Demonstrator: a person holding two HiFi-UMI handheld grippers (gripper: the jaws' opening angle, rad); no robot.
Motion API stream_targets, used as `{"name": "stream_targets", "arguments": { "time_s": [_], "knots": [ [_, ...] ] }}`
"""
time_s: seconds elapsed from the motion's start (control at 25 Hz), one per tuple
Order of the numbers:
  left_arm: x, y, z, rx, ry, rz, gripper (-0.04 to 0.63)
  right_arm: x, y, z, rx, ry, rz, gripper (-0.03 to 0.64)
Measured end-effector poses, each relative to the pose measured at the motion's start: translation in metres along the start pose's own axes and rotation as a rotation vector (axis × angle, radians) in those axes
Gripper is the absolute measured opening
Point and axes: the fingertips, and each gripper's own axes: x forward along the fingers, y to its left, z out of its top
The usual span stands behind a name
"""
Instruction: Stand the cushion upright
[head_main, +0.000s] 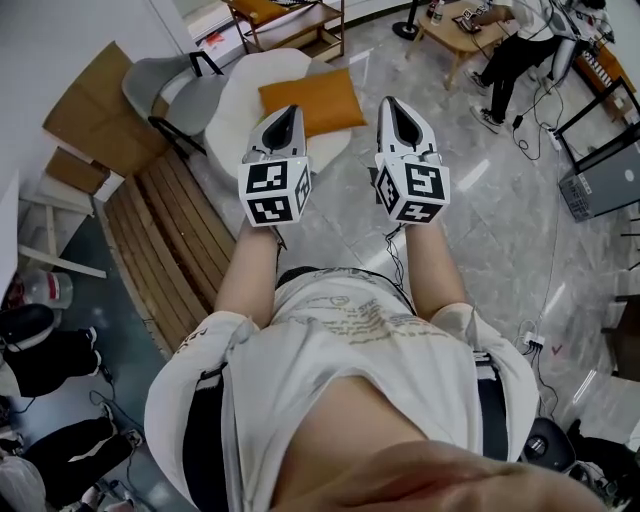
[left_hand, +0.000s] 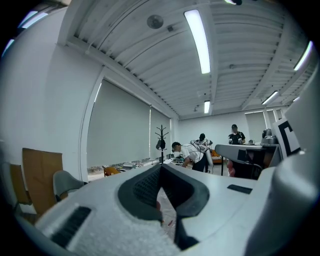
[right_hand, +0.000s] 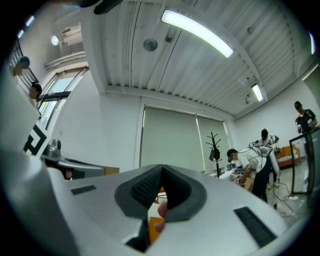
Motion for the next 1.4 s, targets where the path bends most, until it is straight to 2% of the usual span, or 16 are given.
{"name": "stream_targets", "arguments": {
  "time_s": [0.4, 0.72, 1.4],
  "knots": [
    [0.015, -0.022, -0.004, 0.028, 0.021, 0.007, 0.014, -0.004, -0.027, -0.007, 0.026, 0.005, -0.002, 0.026],
    [0.035, -0.014, -0.013, 0.043, 0.021, -0.005, 0.014, 0.013, -0.029, -0.017, 0.021, -0.005, -0.004, 0.026],
    [0.146, 0.020, -0.031, 0.035, 0.071, -0.048, 0.014, 0.113, -0.065, -0.043, 0.014, 0.027, -0.037, 0.026]
  ]
}}
